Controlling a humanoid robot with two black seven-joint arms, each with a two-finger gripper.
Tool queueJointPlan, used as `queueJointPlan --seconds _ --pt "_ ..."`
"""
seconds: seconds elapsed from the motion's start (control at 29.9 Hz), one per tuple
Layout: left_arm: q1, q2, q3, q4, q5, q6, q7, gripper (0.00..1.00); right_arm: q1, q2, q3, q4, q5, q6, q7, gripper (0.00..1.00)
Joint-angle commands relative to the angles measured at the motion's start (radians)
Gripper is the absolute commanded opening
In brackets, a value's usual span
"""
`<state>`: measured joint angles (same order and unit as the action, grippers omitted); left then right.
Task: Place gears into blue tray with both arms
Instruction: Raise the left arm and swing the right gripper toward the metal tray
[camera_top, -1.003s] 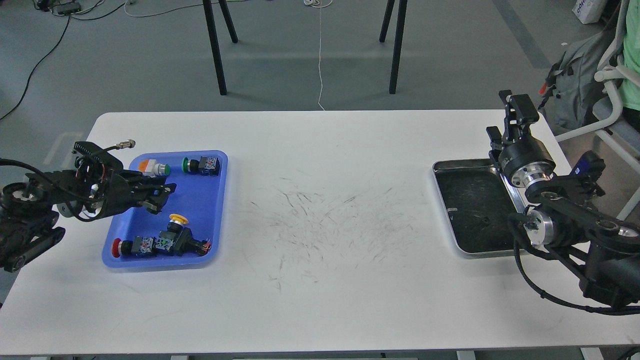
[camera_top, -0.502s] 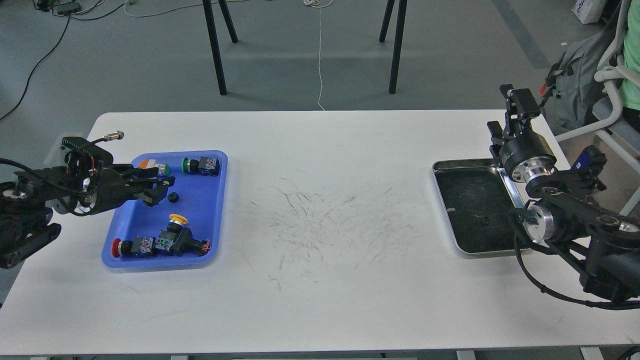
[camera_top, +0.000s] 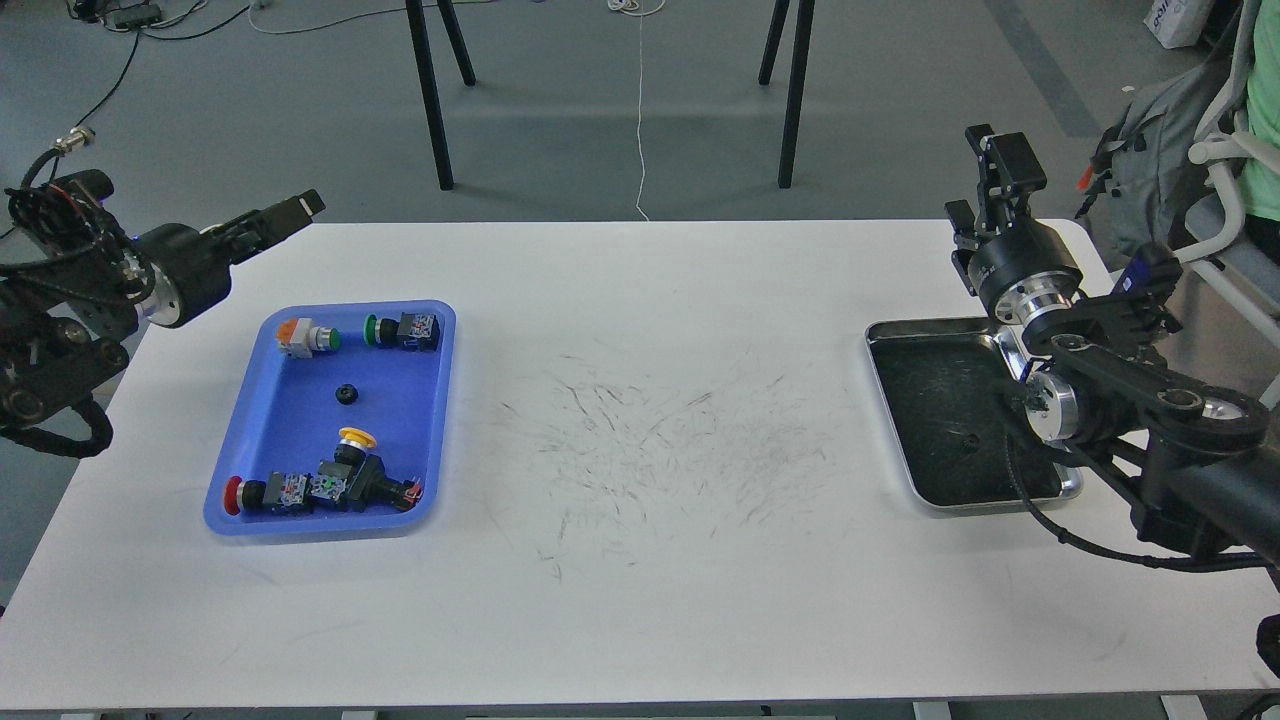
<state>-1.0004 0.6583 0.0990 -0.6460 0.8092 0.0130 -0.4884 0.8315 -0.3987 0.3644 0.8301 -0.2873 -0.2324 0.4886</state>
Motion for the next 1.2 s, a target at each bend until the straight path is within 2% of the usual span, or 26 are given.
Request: queueJointPlan --seconds 0.0,0.1,0.2,0.37,0.5,0.6,0.77,1.0,1.17 --pt "-0.03 -0.049 -0.07 0.012 -0.166 -0.094 0.0 0.95 0.012 0.049 -0.002 -0.013 0.0 0.002 0.0 0.96" --pt "-0.038 -0.091 -0.159 0.054 -0.266 -0.201 0.0 0.97 0.037 0.076 -0.037 -0.014 -0.001 0.002 -0.004 0.96" --pt "-0.038 -0.131 -0.246 0.075 -0.332 -0.287 0.0 0.99 0.086 0.081 -0.149 -0.014 0.007 0.002 -0.019 0.97" --pt "-0.032 -0.187 -0.341 0.098 -0.413 -0.363 0.0 1.0 0.126 0.075 -0.239 -0.003 0.013 0.021 -0.021 0.97" --pt "-0.021 -0.23 -0.406 0.118 -0.548 -0.471 0.0 1.0 0.129 0.061 -0.245 0.01 0.014 0.028 -0.021 0.97" --pt "-0.021 -0.256 -0.42 0.15 -0.614 -0.484 0.0 1.0 0.152 0.014 -0.278 0.038 0.013 0.06 -0.033 0.97" --pt "-0.021 -0.305 -0.439 0.207 -0.7 -0.502 0.0 1.0 0.245 -0.028 -0.456 0.073 0.016 0.119 -0.051 0.97" --pt "-0.021 -0.362 -0.446 0.23 -0.706 -0.502 0.0 1.0 0.408 -0.112 -0.691 0.17 0.002 0.182 -0.053 0.97" --pt "-0.027 -0.407 -0.446 0.301 -0.705 -0.502 0.0 1.0 0.555 -0.152 -0.922 0.205 -0.015 0.255 -0.05 0.98"
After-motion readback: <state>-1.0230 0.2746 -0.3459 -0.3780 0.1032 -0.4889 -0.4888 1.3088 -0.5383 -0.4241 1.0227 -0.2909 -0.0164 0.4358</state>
